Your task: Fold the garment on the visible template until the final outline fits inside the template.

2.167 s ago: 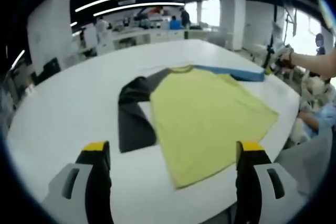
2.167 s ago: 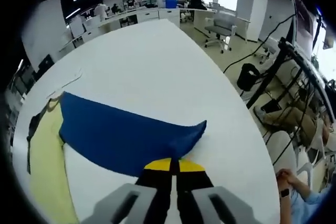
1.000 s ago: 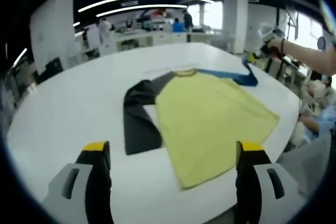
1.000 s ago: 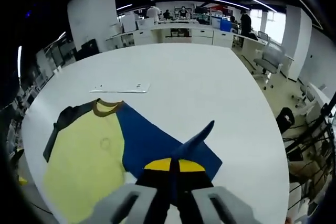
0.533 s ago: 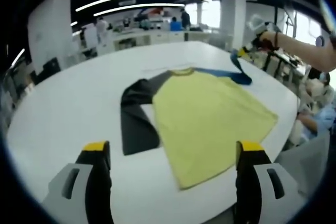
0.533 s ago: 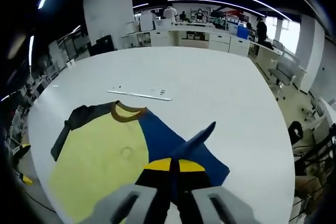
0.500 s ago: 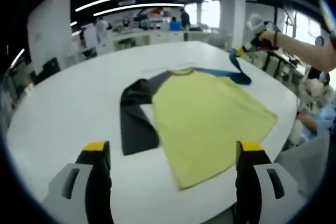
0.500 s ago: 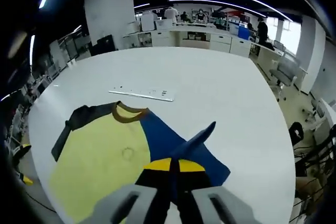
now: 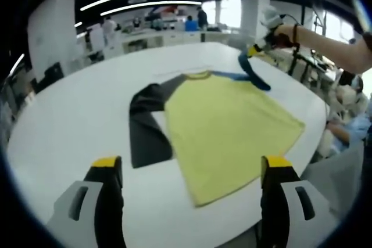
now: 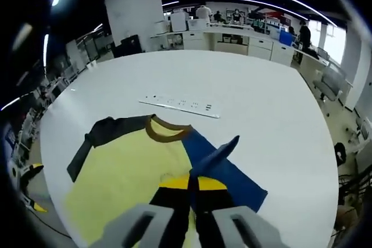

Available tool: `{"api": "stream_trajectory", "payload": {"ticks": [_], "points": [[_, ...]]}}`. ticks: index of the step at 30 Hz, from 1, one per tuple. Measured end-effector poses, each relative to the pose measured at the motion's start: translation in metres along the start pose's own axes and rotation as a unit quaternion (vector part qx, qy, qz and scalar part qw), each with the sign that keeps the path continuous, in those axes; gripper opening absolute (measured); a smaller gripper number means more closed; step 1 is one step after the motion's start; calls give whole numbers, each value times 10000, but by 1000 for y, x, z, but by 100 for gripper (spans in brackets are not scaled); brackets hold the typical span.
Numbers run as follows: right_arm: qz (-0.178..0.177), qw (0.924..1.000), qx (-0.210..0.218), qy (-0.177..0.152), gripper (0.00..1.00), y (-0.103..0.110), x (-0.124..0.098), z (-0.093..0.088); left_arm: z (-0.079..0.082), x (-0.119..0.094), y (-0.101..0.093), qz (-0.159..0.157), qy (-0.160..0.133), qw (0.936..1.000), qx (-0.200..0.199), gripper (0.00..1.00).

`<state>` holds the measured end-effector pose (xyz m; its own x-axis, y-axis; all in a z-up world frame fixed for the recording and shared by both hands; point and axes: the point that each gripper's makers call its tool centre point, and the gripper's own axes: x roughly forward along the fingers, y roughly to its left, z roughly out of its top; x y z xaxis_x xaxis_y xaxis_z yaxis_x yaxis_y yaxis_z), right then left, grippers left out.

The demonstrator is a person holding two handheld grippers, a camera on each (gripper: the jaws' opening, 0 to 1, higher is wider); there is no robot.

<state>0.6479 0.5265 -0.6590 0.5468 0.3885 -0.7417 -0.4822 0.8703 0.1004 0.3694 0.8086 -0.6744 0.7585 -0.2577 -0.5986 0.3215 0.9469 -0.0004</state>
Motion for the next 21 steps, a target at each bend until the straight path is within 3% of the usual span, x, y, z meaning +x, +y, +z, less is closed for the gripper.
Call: {"api": "stream_trajectory", "payload": {"ticks": [3, 21], "points": [[117, 9999, -120, -26, 0, 13, 8, 9, 1, 1, 1, 5, -12, 10000, -14, 95], [498, 9982, -322, 11, 0, 66, 26, 19, 0, 2, 5, -15, -57, 10000, -78, 94]]}}
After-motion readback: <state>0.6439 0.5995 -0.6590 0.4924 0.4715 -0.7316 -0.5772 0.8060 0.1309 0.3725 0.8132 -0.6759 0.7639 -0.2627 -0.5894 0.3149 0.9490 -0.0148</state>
